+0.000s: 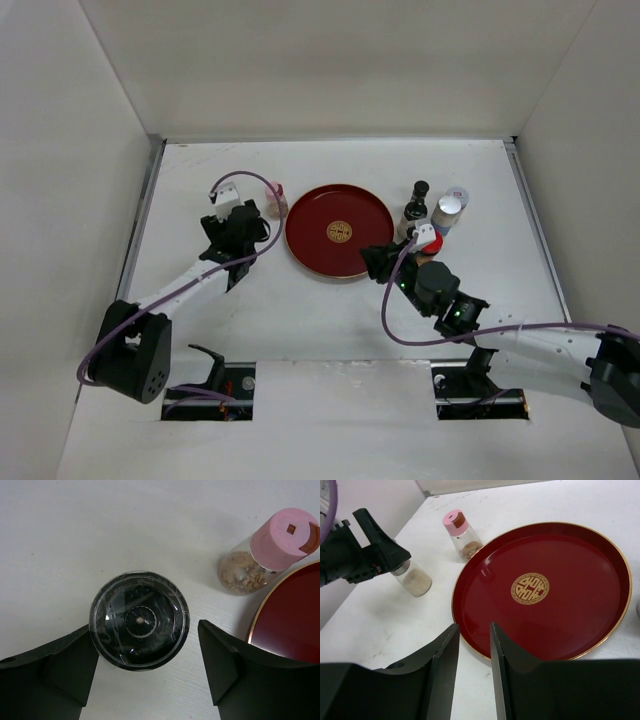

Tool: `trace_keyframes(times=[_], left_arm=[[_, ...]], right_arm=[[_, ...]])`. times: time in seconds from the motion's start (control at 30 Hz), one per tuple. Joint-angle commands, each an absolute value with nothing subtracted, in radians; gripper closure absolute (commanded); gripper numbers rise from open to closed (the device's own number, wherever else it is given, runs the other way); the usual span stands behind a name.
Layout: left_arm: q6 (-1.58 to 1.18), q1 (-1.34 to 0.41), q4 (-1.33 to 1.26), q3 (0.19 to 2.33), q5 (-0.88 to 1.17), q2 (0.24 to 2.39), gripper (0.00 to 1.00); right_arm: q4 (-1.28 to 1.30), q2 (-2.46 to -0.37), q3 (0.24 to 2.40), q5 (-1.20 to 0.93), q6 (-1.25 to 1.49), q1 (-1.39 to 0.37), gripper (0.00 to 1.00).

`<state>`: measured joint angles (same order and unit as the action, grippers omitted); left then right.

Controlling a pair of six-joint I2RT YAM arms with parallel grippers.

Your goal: Organize the condiment bottles

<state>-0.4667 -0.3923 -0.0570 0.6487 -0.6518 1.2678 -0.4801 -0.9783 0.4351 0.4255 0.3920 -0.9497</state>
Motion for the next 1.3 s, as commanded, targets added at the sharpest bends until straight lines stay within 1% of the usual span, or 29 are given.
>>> trace_keyframes(times=[0.0, 0.07, 0.23, 0.27, 0.33, 0.4, 0.5, 0.63, 0.87, 1.1, 1.27], left_arm=[[-0.437, -0.383, -0.156, 0.712, -0.680, 1.282, 0.29], [-0.426, -0.381, -0.166, 0.719, -0.692, 1.295, 0.32], [-0.414, -0.386, -0.196, 0.716, -0.719, 1.286, 0.58], [-0.413, -0.390, -0.196, 0.716, -0.726, 1.278, 0.62], [-0.405, -0.409, -0.187, 0.721, -0.730, 1.250, 0.68], [-0.388, -0.444, -0.181, 0.729, -0.738, 1.204, 0.71], [-0.361, -0.520, -0.166, 0.771, -0.767, 1.138, 0.71], [-0.351, -0.602, -0.167, 0.860, -0.746, 1.153, 0.71], [-0.362, -0.660, -0.245, 1.049, -0.621, 1.389, 0.69], [-0.367, -0.651, -0.291, 1.239, -0.531, 1.662, 0.69], [-0.365, -0.643, -0.313, 1.322, -0.508, 1.798, 0.69]], right_arm=[[-0.526, -0.991, 0.472, 0.419, 0.393, -0.941, 0.63], [-0.526, -0.999, 0.474, 0.419, 0.393, -0.938, 0.63], [-0.529, -1.002, 0.476, 0.417, 0.393, -0.938, 0.63], [-0.529, -1.002, 0.474, 0.417, 0.393, -0.938, 0.63], [-0.529, -0.994, 0.472, 0.419, 0.393, -0.938, 0.63], [-0.534, -0.982, 0.465, 0.423, 0.394, -0.933, 0.63], [-0.546, -0.966, 0.451, 0.433, 0.402, -0.917, 0.62], [-0.546, -0.950, 0.439, 0.454, 0.416, -0.900, 0.62], [-0.532, -0.956, 0.439, 0.463, 0.423, -0.881, 0.62], [-0.532, -0.928, 0.426, 0.472, 0.428, -0.867, 0.62], [-0.532, -0.923, 0.422, 0.472, 0.433, -0.858, 0.62]])
